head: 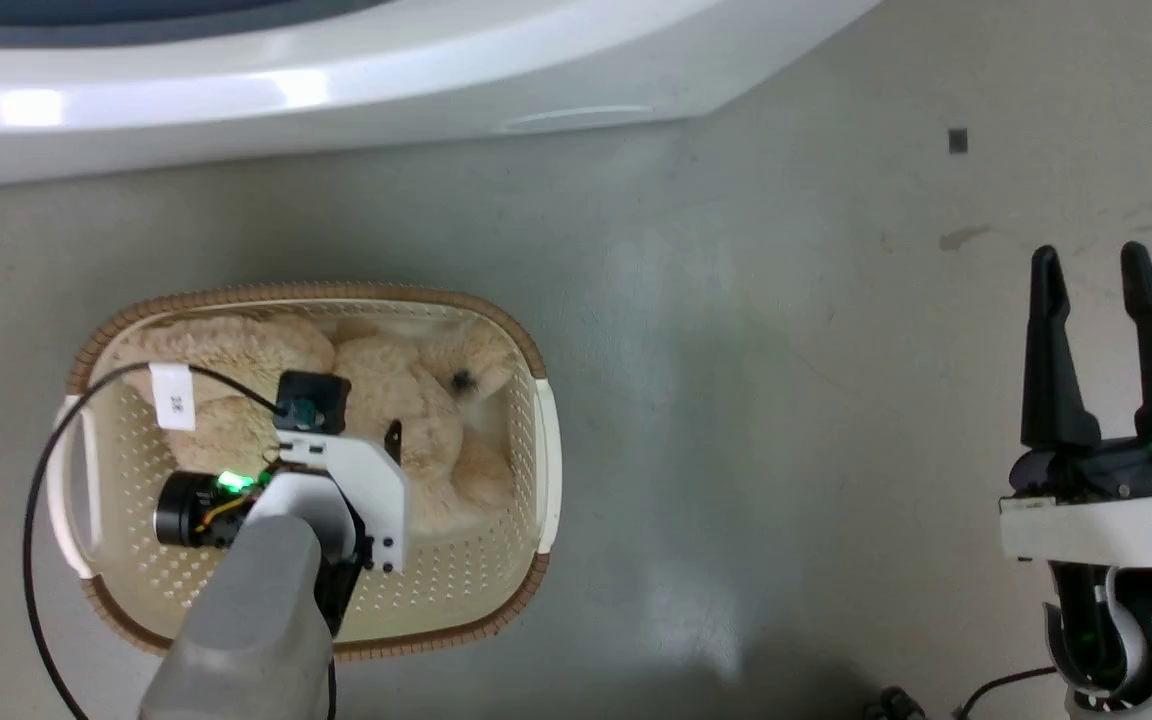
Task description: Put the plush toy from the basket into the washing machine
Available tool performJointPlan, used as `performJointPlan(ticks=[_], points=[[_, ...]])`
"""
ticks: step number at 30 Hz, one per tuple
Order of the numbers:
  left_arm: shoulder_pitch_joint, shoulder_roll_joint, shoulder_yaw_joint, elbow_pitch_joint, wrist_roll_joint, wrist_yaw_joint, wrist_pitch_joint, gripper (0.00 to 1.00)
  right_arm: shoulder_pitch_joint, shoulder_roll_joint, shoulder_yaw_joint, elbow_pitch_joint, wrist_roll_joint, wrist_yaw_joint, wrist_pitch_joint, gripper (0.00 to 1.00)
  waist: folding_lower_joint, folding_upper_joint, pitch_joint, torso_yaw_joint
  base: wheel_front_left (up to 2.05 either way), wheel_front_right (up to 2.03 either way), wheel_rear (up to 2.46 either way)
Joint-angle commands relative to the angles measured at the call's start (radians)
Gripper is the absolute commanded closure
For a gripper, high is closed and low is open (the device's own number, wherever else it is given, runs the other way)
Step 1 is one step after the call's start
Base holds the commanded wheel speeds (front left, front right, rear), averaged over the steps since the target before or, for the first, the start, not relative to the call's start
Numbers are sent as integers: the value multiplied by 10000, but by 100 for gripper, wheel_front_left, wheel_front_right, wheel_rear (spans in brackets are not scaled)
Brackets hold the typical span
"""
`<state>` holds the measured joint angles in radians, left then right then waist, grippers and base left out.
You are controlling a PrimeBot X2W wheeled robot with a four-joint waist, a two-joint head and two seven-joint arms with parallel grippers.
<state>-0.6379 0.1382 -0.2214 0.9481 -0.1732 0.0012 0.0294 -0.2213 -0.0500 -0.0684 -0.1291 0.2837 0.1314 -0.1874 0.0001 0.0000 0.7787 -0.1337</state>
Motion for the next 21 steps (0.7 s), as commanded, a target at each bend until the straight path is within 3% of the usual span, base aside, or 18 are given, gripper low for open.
performJointPlan(ticks=[1,20,21], points=[[-327,53,-79,240,-83,63,-71,0,-243,-2,-48,-90,151,-5,-99,0,-1,0,216,-50,0,0,0],[-1969,365,-665,2195,-651,257,-211,1,-826,-2,-39,-311,604,-7,-494,0,-1,0,1686,-243,0,0,0],[-2003,375,-705,2298,-684,238,-173,87,-864,-2,-45,-322,630,-7,-515,0,-1,0,1712,-250,0,0,0]])
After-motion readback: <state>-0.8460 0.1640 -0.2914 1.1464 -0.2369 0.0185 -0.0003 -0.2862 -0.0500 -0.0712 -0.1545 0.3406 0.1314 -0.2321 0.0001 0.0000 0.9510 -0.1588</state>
